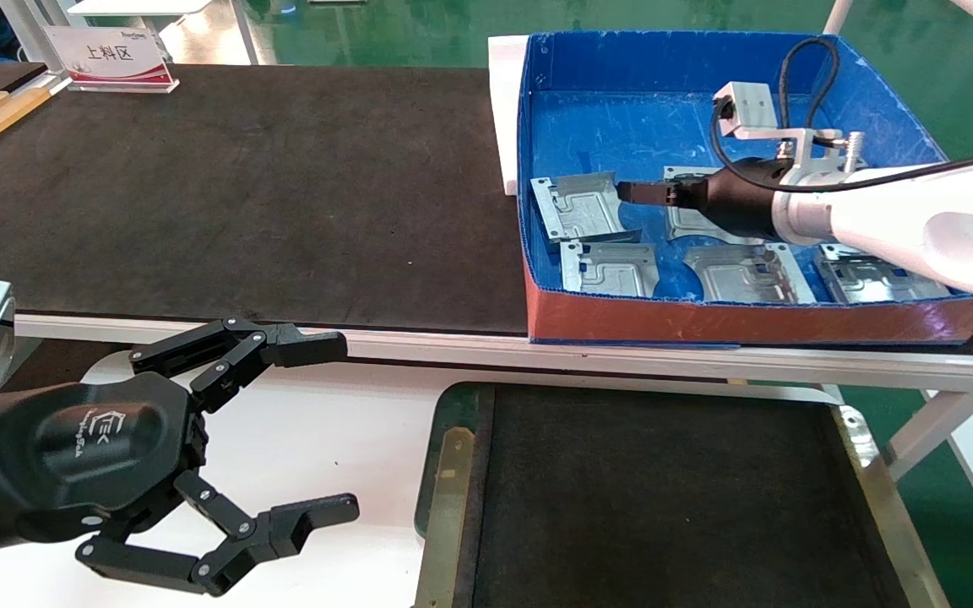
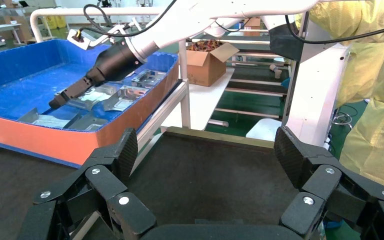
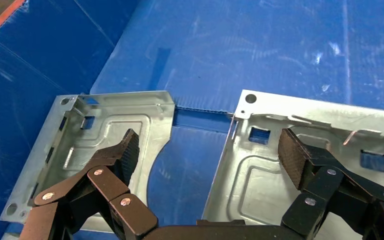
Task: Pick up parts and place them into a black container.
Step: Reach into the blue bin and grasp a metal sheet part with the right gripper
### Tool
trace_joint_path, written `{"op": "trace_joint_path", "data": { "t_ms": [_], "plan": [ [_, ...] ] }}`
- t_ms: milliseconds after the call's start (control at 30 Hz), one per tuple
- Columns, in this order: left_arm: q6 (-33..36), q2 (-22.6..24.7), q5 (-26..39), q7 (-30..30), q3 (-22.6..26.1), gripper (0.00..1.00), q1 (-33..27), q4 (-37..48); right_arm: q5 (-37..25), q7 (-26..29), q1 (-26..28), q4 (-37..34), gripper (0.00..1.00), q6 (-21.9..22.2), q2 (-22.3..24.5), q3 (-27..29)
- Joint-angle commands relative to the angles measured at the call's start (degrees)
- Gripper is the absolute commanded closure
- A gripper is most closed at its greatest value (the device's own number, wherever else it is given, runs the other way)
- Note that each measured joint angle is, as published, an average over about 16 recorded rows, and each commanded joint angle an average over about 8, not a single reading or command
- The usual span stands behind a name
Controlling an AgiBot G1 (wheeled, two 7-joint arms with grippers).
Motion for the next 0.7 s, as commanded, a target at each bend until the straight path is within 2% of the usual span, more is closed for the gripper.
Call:
{"op": "trace_joint_path", "data": {
  "t_ms": [33, 700],
  "plan": [
    [0.00, 0.00, 0.00, 0.00, 0.00, 0.00, 0.00, 0.00, -0.39, 0.34, -0.01, -0.17, 1.00, 0.27, -0.11, -0.27],
    [0.00, 0.00, 0.00, 0.00, 0.00, 0.00, 0.00, 0.00, -1.82, 1.26, 0.52, 0.62, 1.00, -0.98, 0.43, -1.26]
  ]
}}
